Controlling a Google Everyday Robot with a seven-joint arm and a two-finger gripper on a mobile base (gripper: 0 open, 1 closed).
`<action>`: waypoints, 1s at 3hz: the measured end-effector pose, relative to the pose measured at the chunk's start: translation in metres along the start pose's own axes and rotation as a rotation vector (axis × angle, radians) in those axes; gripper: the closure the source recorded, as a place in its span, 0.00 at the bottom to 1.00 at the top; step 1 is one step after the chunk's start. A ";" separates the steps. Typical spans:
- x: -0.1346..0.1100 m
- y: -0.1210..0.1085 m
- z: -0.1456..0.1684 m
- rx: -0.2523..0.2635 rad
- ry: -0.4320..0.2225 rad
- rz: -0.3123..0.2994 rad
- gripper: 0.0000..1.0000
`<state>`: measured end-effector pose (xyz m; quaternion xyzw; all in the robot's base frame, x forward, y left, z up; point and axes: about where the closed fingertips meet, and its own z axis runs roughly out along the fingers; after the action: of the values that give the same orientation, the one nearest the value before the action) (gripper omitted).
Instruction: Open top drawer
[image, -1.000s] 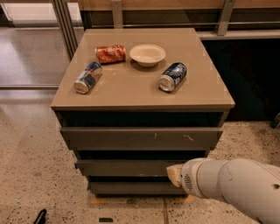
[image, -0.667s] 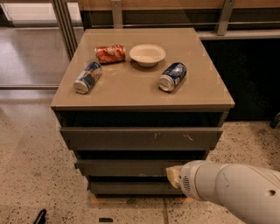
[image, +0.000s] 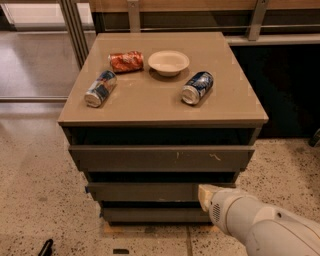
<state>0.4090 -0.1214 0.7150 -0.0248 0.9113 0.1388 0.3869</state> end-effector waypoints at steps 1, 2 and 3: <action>-0.026 -0.015 -0.005 0.036 -0.145 0.036 1.00; -0.040 -0.016 -0.007 0.041 -0.199 0.038 1.00; -0.035 -0.011 -0.004 0.033 -0.198 0.040 1.00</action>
Offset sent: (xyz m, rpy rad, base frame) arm 0.0140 -0.0144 0.0152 0.0190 -0.1048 -0.0697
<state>0.4328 -0.1354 0.7396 0.0137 0.8709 0.1332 0.4728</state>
